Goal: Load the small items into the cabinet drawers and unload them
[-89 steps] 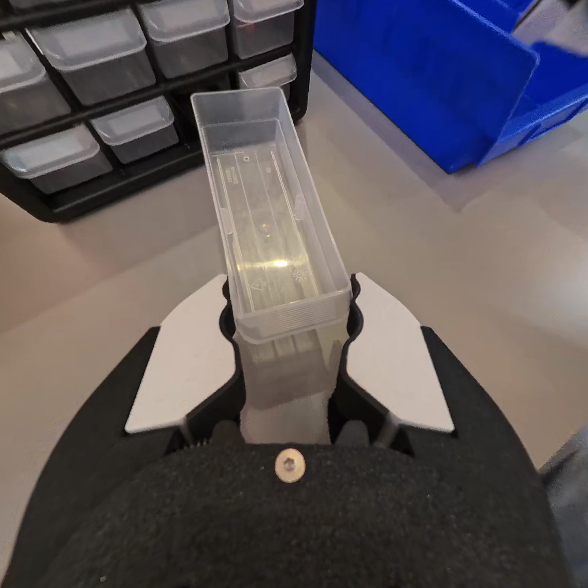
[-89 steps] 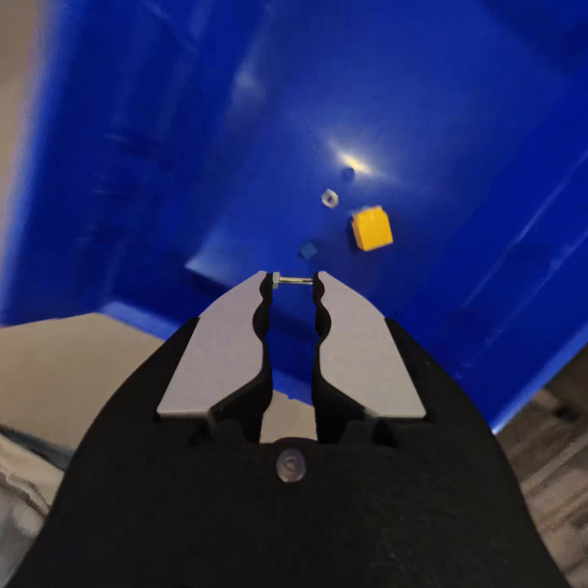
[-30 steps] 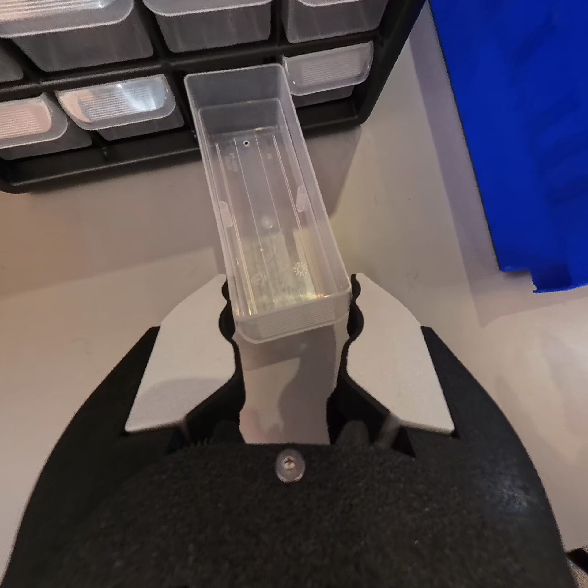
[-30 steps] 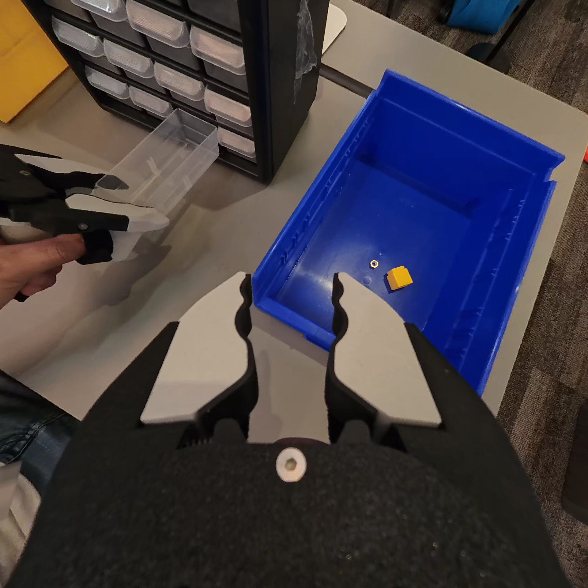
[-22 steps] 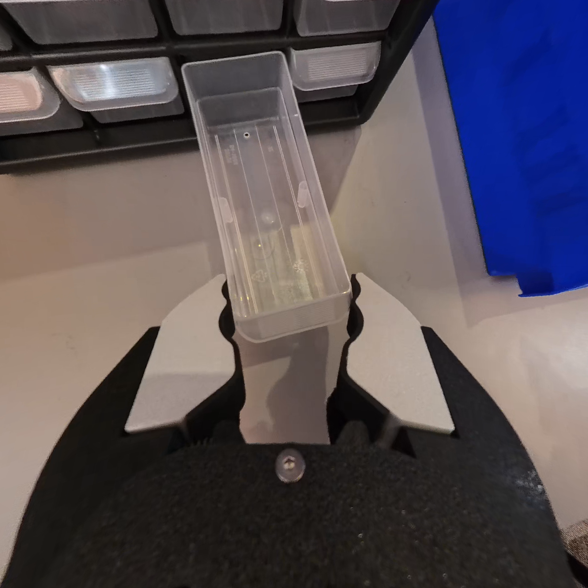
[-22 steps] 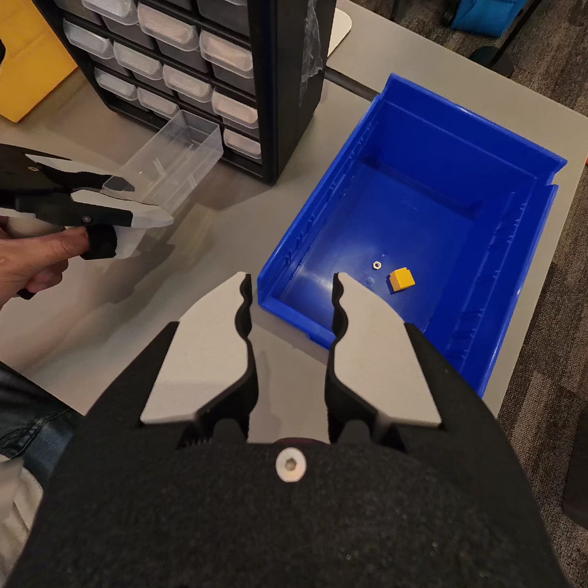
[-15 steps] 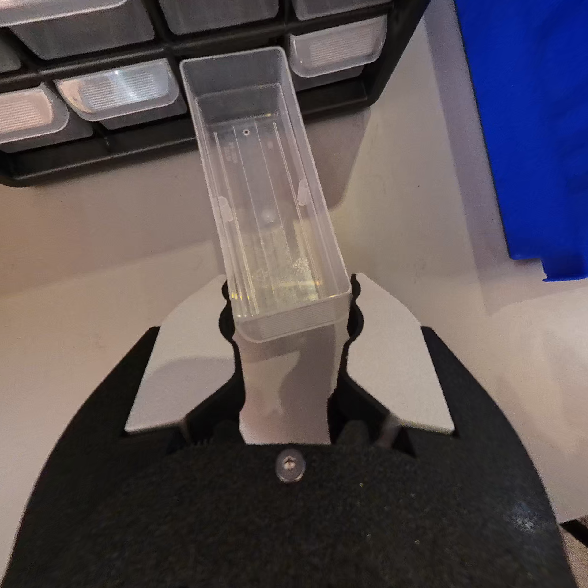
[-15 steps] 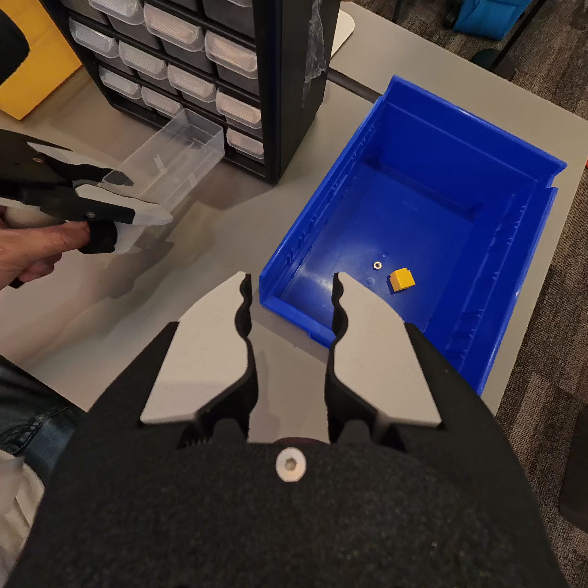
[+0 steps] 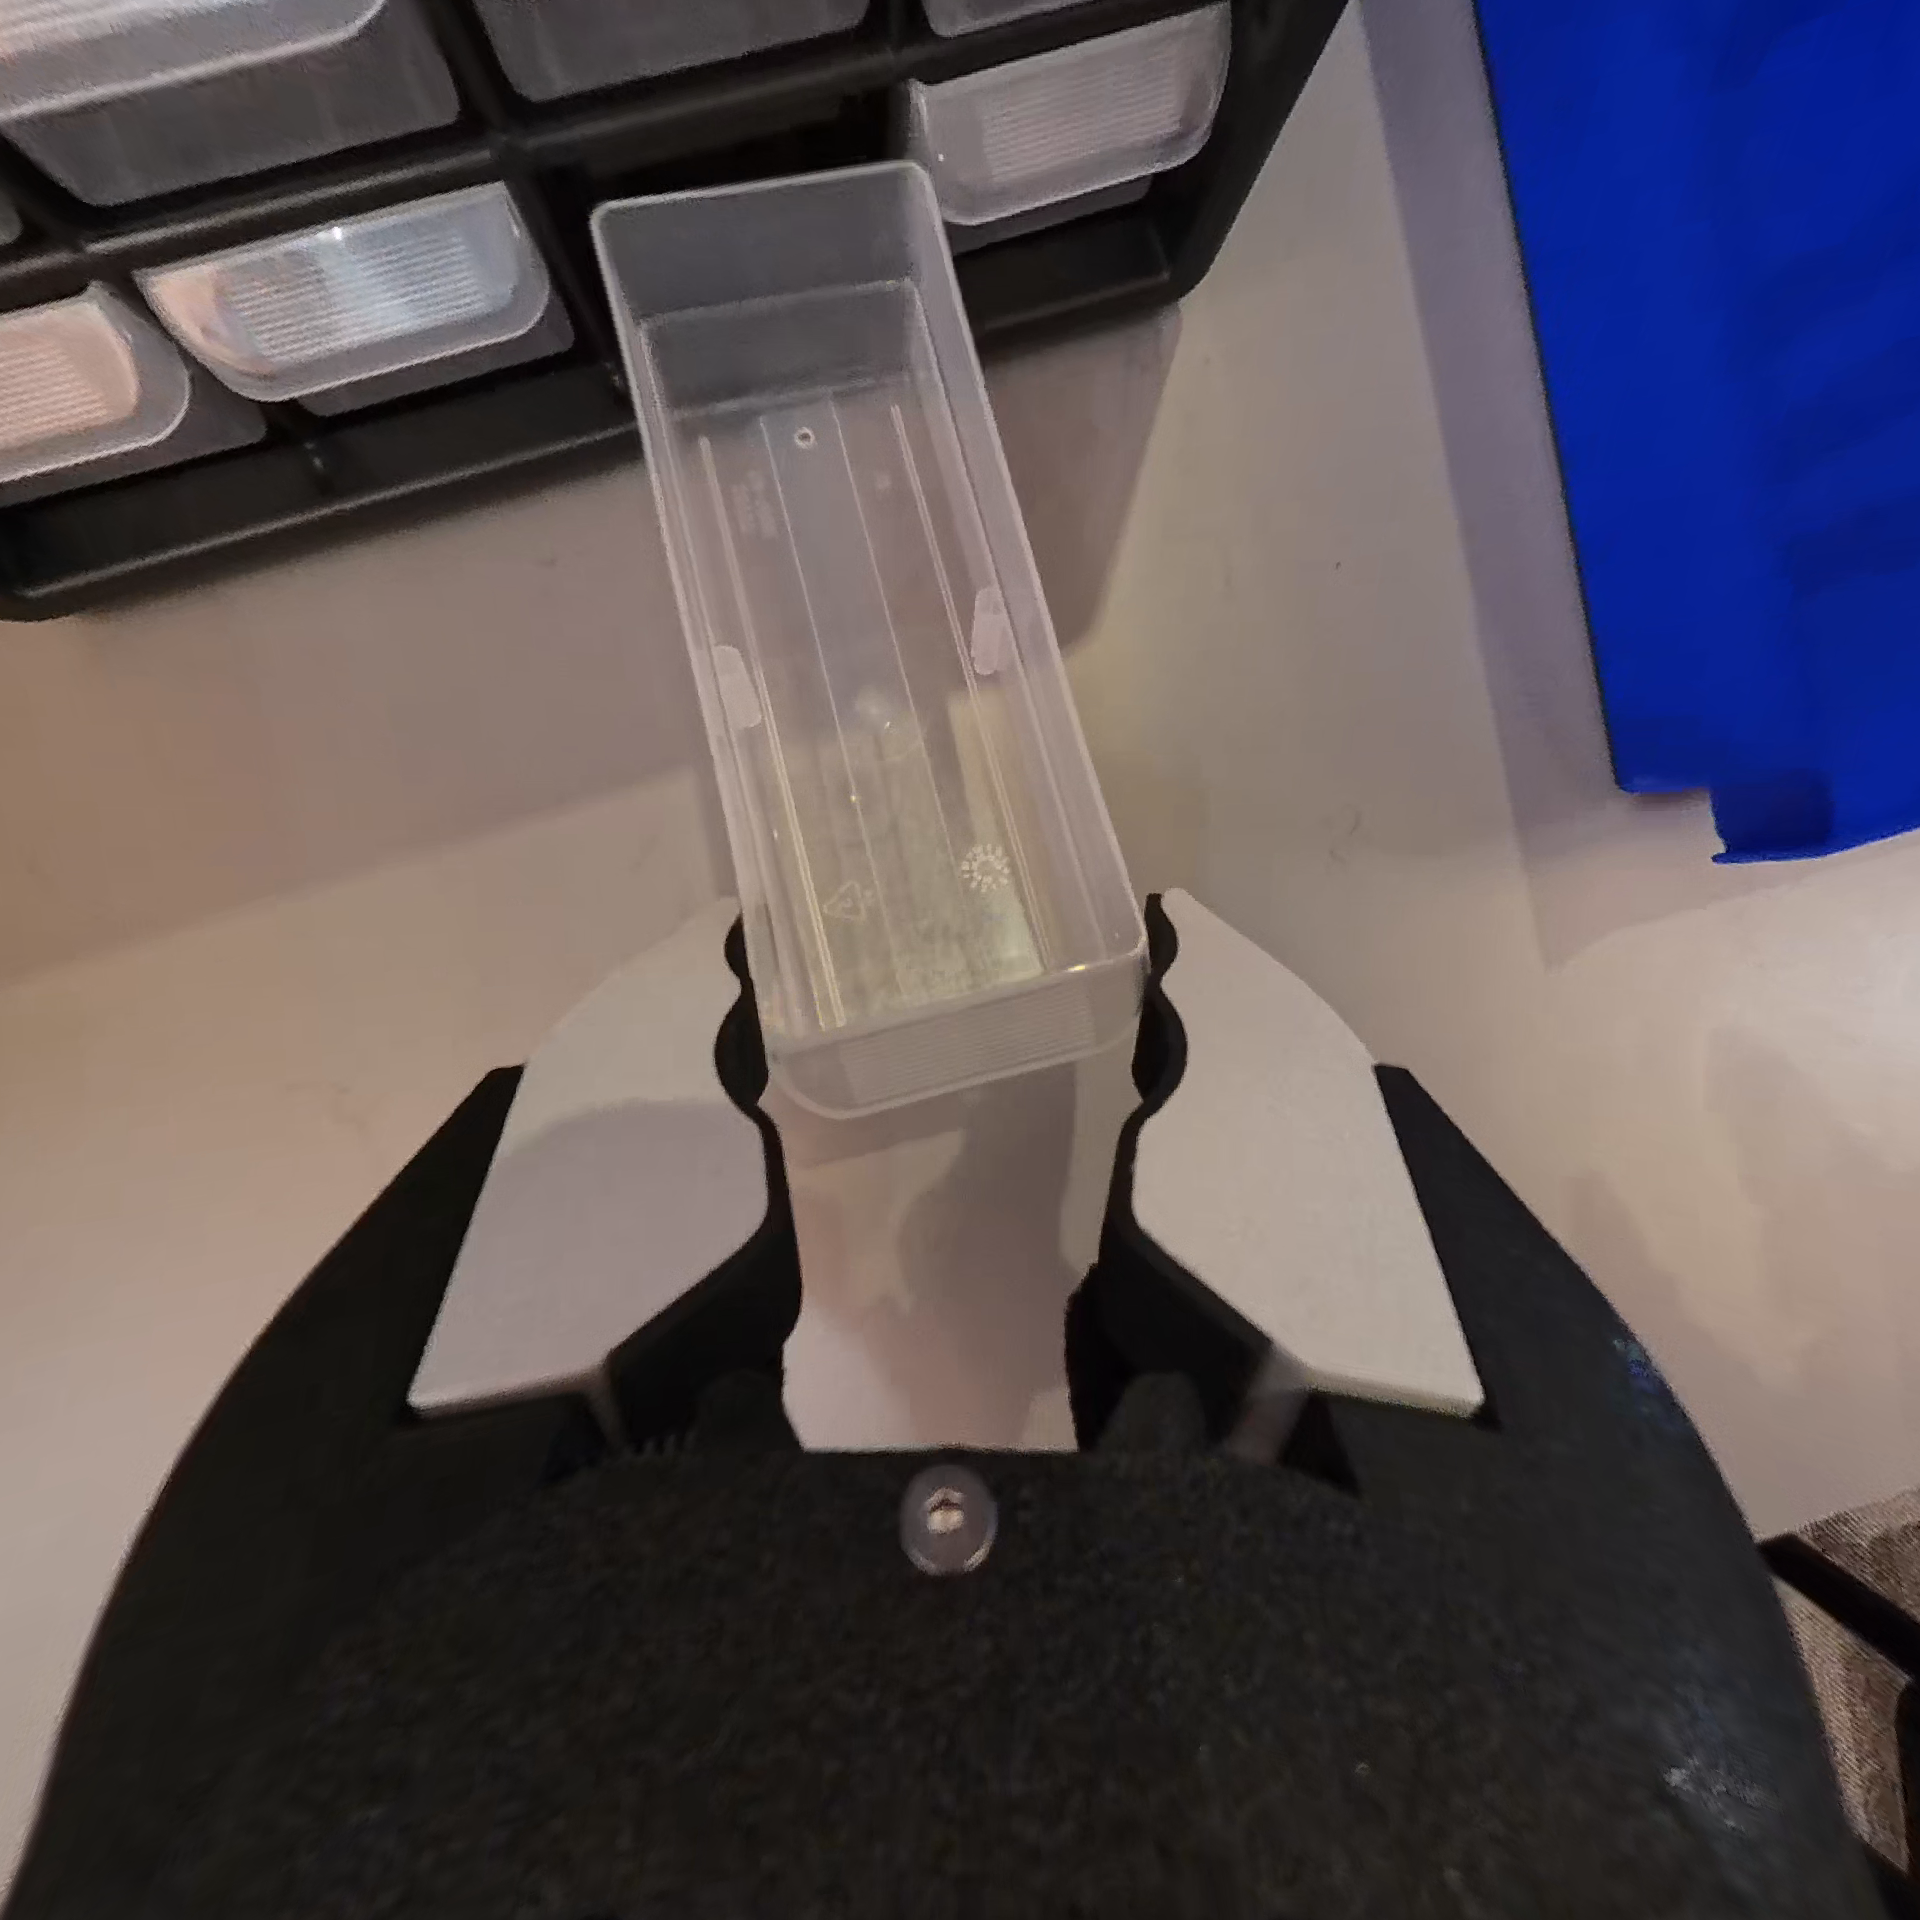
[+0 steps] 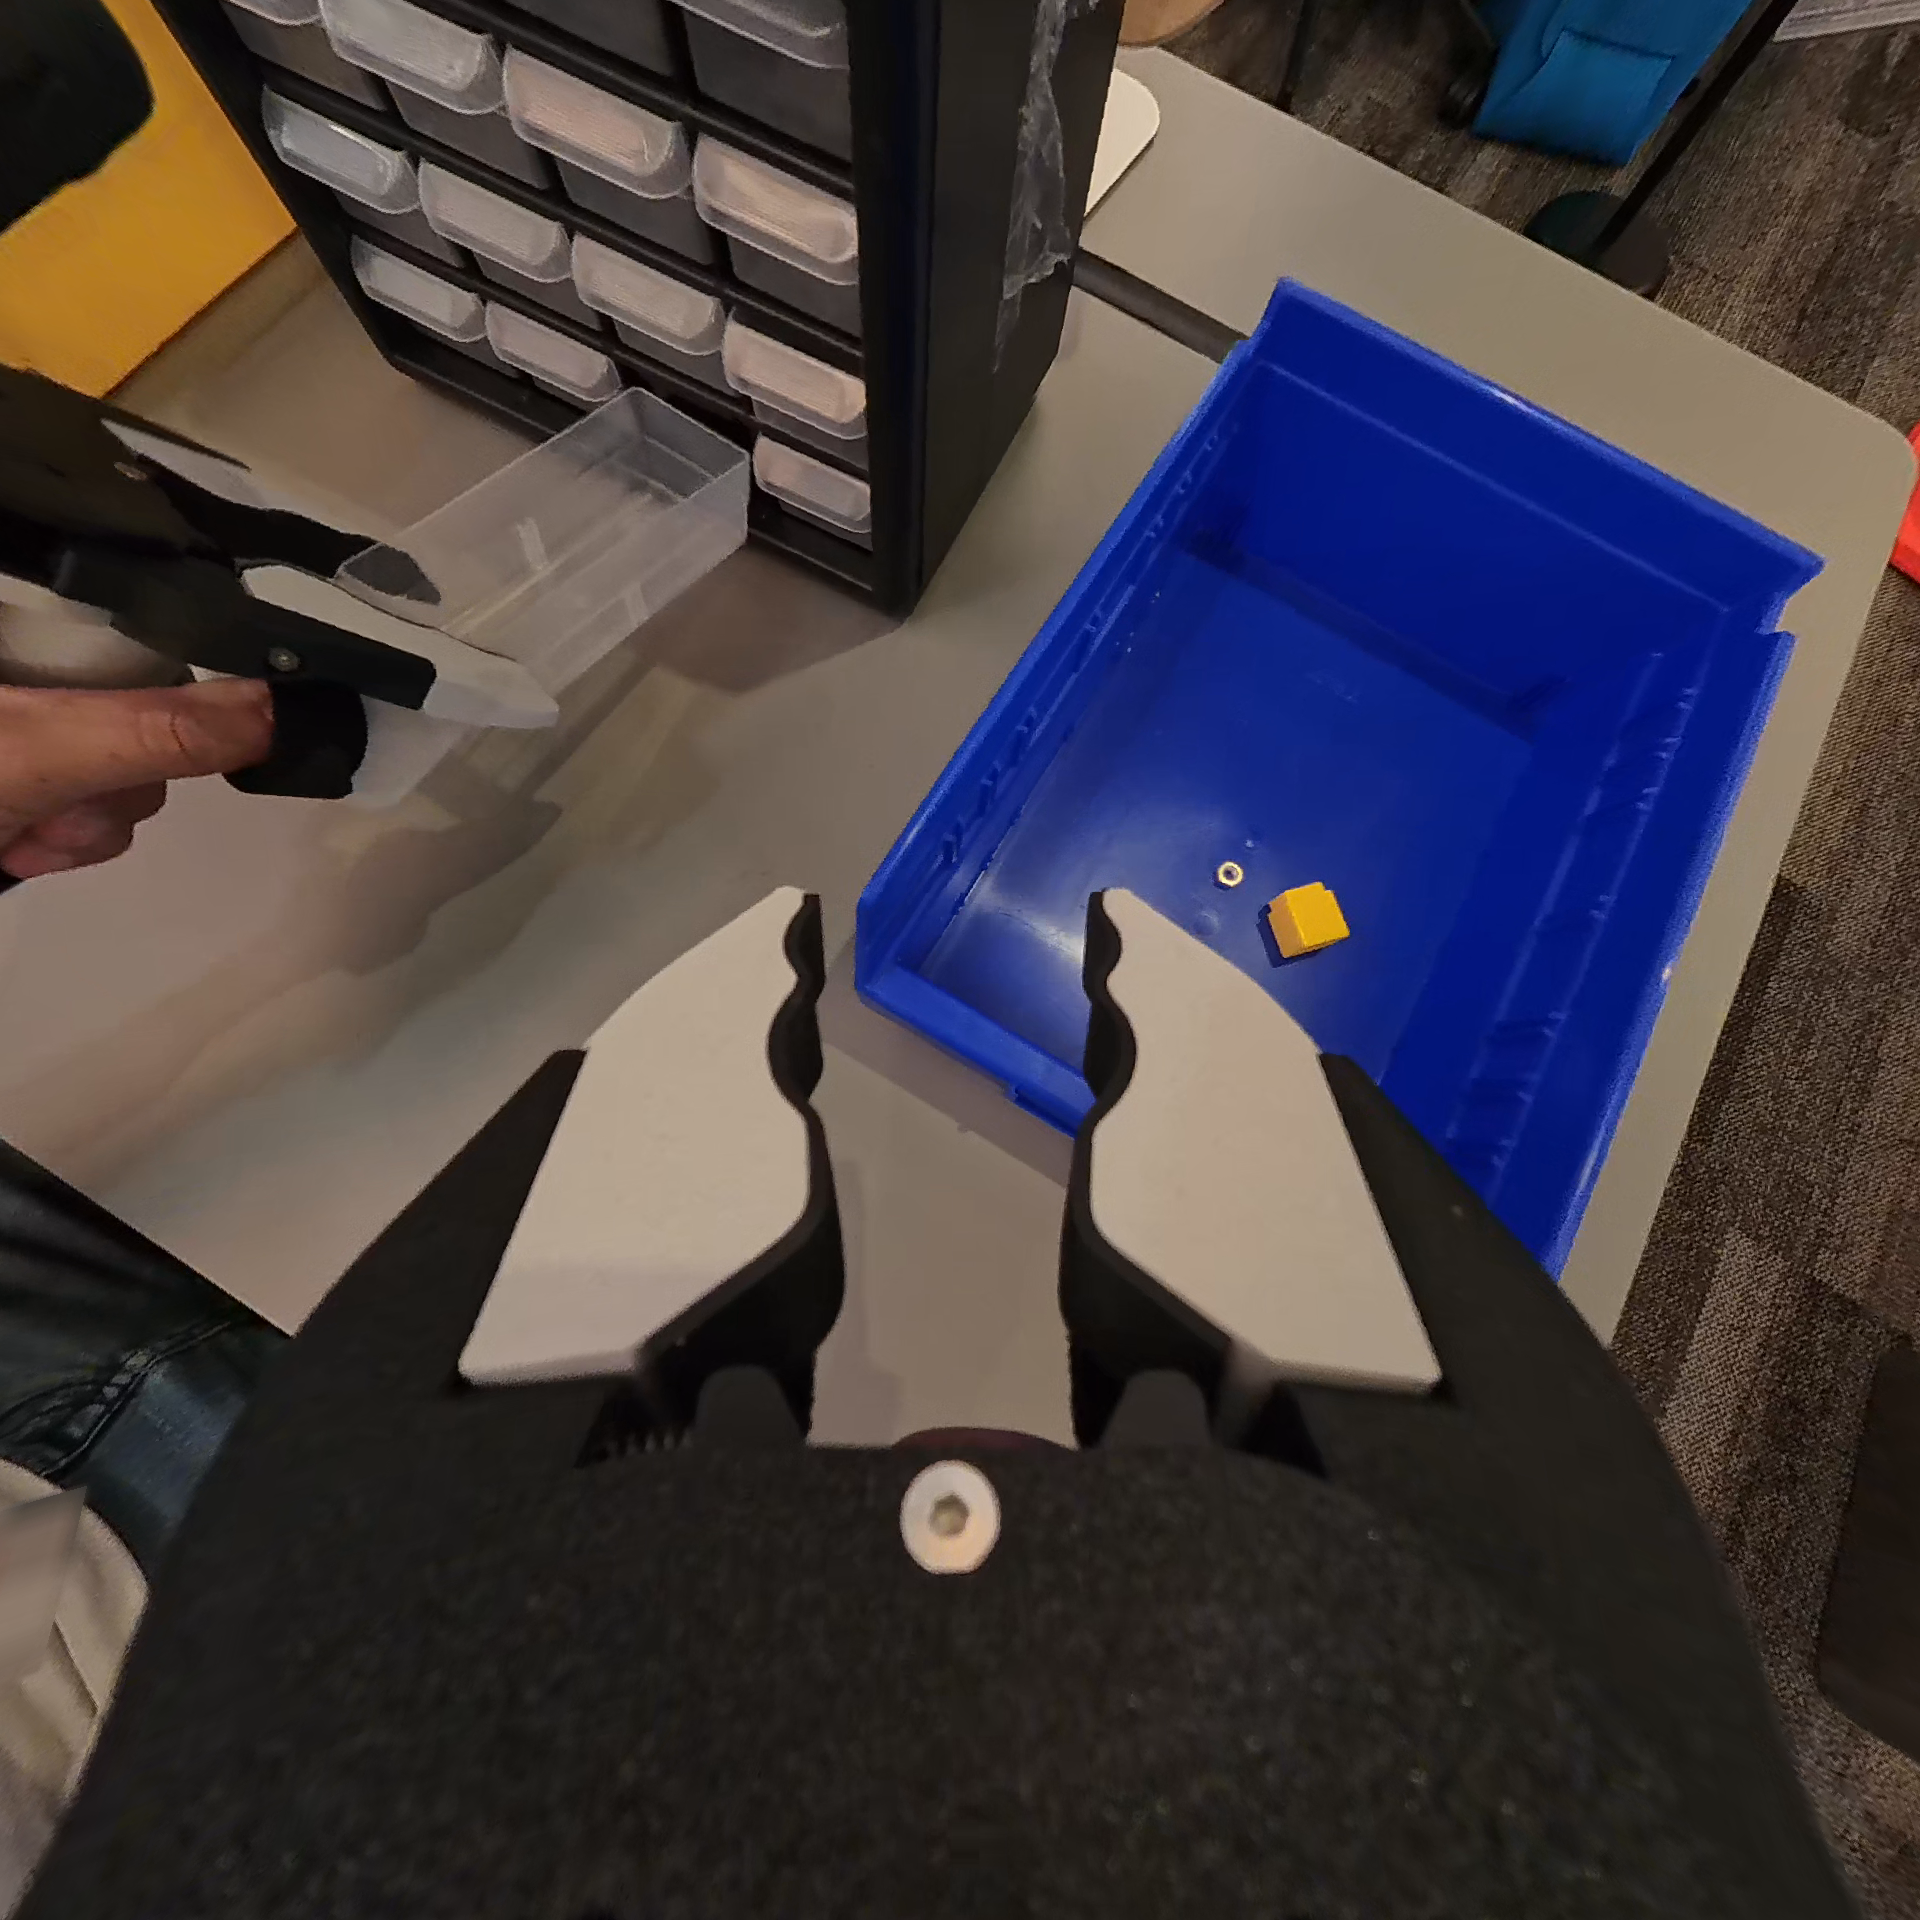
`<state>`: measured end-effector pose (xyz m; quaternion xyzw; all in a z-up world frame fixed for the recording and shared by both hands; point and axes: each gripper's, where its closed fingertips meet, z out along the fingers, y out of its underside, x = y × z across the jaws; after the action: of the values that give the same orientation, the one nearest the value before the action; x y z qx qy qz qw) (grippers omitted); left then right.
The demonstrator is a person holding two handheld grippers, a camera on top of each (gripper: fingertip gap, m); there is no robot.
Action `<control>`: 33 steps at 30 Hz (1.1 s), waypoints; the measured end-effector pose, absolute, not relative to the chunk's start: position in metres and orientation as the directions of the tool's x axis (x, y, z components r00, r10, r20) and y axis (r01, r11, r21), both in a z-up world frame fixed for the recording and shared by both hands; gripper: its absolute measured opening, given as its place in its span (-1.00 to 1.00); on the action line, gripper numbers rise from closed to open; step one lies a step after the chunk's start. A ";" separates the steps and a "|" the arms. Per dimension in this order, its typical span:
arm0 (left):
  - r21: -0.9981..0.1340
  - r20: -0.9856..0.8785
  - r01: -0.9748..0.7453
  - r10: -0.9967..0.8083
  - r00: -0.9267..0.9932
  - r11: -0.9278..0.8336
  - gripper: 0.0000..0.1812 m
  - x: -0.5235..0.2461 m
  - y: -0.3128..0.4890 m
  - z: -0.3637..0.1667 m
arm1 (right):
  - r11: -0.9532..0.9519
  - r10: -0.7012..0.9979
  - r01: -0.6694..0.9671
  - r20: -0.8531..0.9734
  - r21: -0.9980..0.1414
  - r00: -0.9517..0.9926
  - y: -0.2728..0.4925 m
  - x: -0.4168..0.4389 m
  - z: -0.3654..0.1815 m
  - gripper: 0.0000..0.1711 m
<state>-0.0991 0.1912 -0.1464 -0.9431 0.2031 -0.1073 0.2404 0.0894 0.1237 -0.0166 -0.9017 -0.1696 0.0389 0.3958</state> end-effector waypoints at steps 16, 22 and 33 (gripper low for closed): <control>-0.529 0.122 -0.306 -0.428 0.896 -0.791 -0.24 -0.099 0.199 -0.135 | -0.632 0.360 0.301 0.074 -0.714 0.930 0.125 0.078 -0.021 -0.44; -0.570 0.120 -0.275 -0.410 0.904 -0.774 -0.23 -0.096 0.205 -0.138 | -0.640 0.371 0.313 0.075 -0.702 0.926 0.126 0.075 -0.027 -0.44; -0.637 0.123 -0.212 -0.370 0.921 -0.741 -0.23 -0.088 0.226 -0.163 | -0.653 0.395 0.337 0.075 -0.678 0.916 0.130 0.064 -0.043 -0.45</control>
<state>-0.0878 0.2261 -0.1633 -0.9251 0.1573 -0.1215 0.3236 0.0644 0.1300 -0.0426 -0.9082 -0.2014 0.0395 0.3646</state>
